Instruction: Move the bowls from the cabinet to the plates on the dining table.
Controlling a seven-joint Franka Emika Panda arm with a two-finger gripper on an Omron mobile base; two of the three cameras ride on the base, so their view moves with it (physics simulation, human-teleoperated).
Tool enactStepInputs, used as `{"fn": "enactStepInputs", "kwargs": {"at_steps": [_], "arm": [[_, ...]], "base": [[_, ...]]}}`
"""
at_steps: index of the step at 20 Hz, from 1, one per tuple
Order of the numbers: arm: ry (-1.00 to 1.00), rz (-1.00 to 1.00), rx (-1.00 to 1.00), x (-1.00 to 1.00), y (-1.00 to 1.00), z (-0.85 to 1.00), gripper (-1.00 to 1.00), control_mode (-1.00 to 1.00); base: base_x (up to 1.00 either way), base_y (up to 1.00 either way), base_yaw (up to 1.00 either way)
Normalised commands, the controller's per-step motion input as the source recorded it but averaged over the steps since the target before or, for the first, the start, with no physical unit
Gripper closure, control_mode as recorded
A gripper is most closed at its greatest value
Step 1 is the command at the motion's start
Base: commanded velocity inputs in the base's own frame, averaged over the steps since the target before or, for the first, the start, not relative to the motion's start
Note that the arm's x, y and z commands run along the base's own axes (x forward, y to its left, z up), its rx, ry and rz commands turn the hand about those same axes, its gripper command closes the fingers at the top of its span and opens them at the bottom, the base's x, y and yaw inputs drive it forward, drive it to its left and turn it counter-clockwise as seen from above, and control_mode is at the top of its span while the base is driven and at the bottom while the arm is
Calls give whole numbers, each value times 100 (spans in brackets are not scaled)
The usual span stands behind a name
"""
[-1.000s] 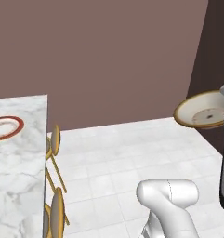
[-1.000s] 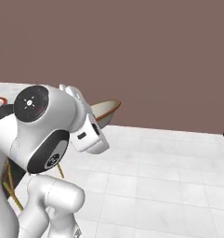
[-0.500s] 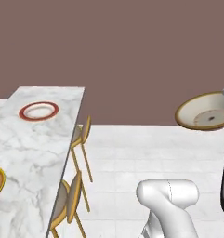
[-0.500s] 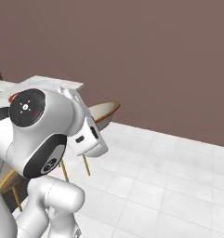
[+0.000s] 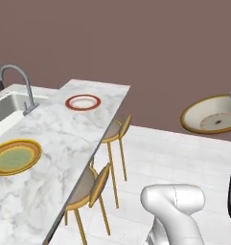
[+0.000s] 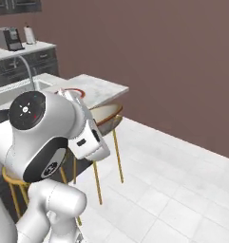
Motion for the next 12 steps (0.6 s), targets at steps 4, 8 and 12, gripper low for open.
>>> {"fn": "enactStepInputs", "kwargs": {"at_steps": [4,8,12], "arm": [[0,0,0,0,0,0,100,100],[0,0,0,0,0,0,100,100],[0,0,0,0,0,0,100,100]], "base": [[1,0,48],[0,0,49],[0,0,47]]}}
